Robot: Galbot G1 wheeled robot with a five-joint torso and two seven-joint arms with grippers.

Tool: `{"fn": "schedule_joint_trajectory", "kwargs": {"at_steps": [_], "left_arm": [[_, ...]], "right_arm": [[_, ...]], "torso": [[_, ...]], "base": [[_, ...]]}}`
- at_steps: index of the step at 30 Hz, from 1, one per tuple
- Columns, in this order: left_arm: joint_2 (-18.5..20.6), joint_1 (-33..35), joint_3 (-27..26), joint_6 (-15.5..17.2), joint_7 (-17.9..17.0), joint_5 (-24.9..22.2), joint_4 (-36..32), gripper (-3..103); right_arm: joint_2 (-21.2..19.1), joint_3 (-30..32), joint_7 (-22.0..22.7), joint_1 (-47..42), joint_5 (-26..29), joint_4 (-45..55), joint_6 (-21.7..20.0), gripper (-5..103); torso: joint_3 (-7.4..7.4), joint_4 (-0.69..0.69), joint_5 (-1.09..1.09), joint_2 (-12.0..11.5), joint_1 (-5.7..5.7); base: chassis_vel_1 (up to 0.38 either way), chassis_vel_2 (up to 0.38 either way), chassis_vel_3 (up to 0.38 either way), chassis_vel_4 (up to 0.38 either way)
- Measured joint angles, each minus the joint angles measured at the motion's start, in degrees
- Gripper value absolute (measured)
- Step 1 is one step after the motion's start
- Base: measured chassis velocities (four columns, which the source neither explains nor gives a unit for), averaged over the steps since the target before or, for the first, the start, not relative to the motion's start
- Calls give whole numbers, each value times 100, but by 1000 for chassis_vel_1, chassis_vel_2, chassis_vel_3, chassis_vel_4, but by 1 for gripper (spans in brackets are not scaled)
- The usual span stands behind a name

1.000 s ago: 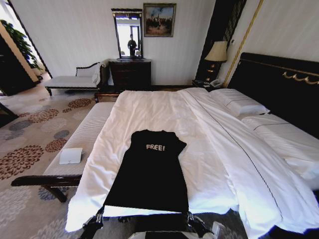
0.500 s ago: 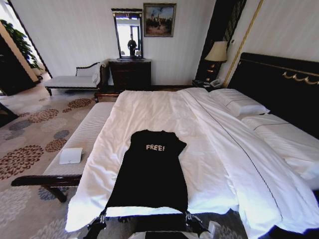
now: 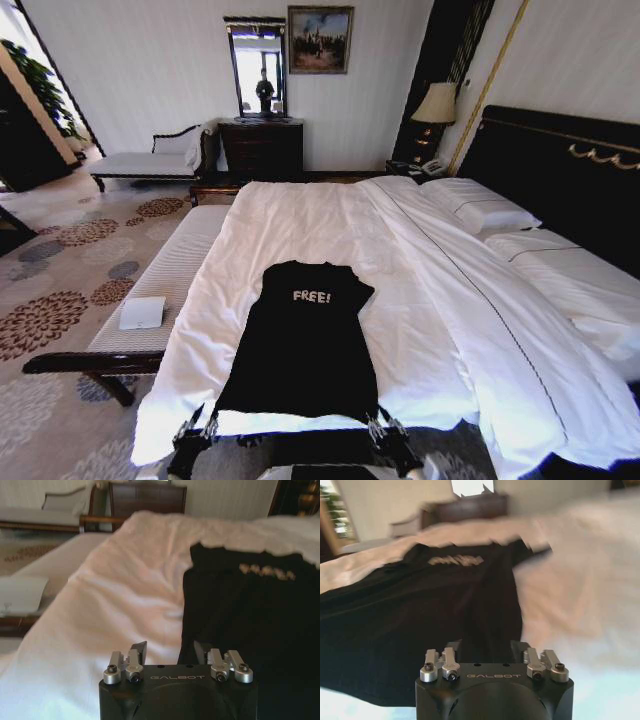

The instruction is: Fold the clothes on the bed.

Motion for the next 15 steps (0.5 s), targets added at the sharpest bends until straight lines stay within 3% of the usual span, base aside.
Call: {"fn": "schedule_joint_trajectory", "kwargs": {"at_steps": [2,5,6,8,10,12,15], "left_arm": [[-5,18,-1,-49,-22,-31,-119,60],[94,92,13,-187,-32,-66,-411,76],[172,112,14,-238,-32,-27,-491,82],[246,114,14,-281,-35,-1,-542,82],[369,33,15,-306,-45,-26,-579,92],[408,-194,24,-214,-61,-186,-540,99],[381,-422,54,24,-97,-386,-470,100]], "right_arm": [[85,139,-143,2,-255,-71,245,61],[386,461,-328,23,-561,-174,613,78],[482,557,-335,16,-570,-165,624,78],[575,634,-335,9,-563,-143,624,83],[758,765,-313,5,-534,-94,603,93],[870,846,-239,26,-532,-88,604,97],[900,868,-127,70,-544,-98,675,99]], "torso": [[0,0,-1,0,0],[0,0,1,0,0],[0,1,1,0,0],[0,0,0,-1,0],[0,1,1,0,0],[-1,-1,-1,0,-1],[-1,-1,-2,0,-1]], "base": [[0,0,0,0],[0,0,0,0],[0,0,0,0],[0,0,0,0],[0,0,0,0],[-43,58,56,-60],[-62,79,78,-67]]}}
